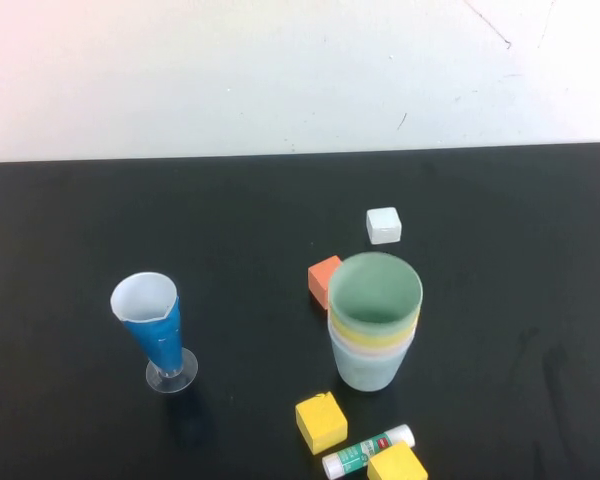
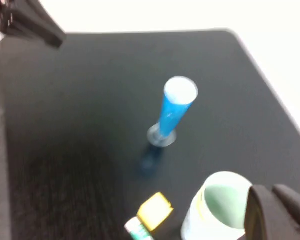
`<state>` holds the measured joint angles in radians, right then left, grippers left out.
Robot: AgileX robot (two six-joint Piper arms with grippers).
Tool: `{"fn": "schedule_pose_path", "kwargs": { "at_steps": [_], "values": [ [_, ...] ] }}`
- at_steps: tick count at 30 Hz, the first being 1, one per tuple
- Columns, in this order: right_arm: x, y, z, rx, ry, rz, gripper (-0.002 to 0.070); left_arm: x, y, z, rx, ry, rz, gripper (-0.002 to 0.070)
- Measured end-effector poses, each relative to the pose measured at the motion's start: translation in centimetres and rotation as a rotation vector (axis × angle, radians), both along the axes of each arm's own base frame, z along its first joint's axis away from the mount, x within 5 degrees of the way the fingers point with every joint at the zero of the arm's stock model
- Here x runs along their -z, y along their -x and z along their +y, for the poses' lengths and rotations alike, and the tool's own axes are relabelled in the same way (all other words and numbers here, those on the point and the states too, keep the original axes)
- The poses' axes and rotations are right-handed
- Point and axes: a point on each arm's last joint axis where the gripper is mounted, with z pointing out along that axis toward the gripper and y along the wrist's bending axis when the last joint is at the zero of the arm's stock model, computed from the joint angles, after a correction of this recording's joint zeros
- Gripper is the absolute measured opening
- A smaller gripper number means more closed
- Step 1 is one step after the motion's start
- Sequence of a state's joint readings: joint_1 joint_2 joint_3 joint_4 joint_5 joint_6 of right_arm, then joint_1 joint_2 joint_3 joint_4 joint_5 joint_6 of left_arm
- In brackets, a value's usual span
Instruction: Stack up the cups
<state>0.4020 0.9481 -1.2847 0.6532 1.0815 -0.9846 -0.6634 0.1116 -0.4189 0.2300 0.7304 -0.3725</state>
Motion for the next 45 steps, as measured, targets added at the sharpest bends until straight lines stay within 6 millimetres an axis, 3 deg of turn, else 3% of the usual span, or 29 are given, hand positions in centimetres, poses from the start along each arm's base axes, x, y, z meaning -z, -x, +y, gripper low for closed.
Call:
{"fn": "schedule_pose_path", "kwargs": {
  "at_steps": [7,13,27,31,36,41,45],
  "values": [
    [2.0,6.6,-3.1,0.055,-0.093,-0.173,-0.0001,0.1,0.0,0.0,0.001,-0.004,0.004,0.0000],
    [3.8,8.7,-4.1,0.067,-0.116,-0.209,-0.0001,0.1,0.0,0.0,0.005,-0.013,-0.001,-0.0001],
    [7.0,8.5,-3.9,0.035,-0.031,-0.097,-0.0001,0.1,0.0,0.0,0.006,-0.016,-0.002,-0.0001],
    [8.3,8.2,-4.3,0.084,0.021,-0.079,-0.0001,0.1,0.0,0.0,0.007,-0.017,-0.003,-0.0001],
    [9.4,7.1,-4.4,0.193,-0.050,-0.100,-0.0001,0.1,0.0,0.0,0.007,-0.017,-0.003,-0.0001],
    [13.3,4.6,-5.1,0.394,-0.098,-0.226,-0.0001,0.1,0.0,0.0,0.007,-0.017,-0.003,-0.0001],
    [17.5,5.0,-6.8,0.579,-0.164,-0.290,-0.0001,0.1,0.0,0.0,0.007,-0.018,-0.003,-0.0001]
  ]
}}
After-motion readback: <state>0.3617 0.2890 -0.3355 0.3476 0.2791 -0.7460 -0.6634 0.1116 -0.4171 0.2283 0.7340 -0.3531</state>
